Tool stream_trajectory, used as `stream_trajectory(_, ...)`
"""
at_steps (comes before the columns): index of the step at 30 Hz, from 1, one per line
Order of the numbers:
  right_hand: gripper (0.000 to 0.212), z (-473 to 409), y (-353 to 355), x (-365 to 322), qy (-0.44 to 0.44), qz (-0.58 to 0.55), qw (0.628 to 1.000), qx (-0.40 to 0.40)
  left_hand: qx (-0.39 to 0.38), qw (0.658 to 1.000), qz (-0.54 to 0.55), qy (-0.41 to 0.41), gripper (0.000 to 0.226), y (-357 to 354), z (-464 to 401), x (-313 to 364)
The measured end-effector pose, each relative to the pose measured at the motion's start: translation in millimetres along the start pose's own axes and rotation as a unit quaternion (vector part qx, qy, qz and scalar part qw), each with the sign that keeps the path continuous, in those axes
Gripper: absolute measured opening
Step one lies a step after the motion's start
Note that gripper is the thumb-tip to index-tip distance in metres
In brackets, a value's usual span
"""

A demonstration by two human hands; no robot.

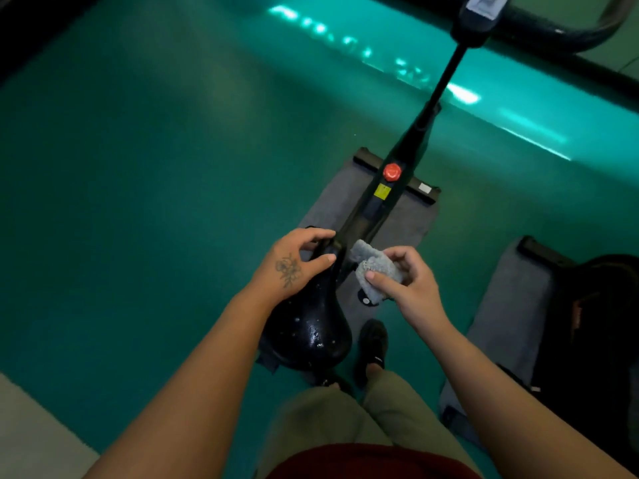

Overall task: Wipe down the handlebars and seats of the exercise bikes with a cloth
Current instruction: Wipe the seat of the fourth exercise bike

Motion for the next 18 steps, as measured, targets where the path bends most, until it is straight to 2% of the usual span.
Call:
stream_trajectory(9, 0.031, 8.1, 20.5, 12.2, -0.01, -0.017, 1.0, 0.022, 0.016, 0.997, -0.061, -0.049, 0.04, -19.2, -5.7, 12.1)
stream_trajectory(18, 0.034, -0.4, 31.6, 25.9, -0.031, -0.01, 0.999, -0.021, 0.063, 0.992, -0.106, -0.018, 0.043, -23.4, 0.4, 16.0)
Point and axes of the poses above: each hand's wrist, its own z-axis away from the middle knuckle, its own y-axis out of the back of the hand, x = y × z, the point moved 4 cm from there along -z, towards the middle knuckle, and after that the axes turned 15 degrees about x, right-handed, at the moved point
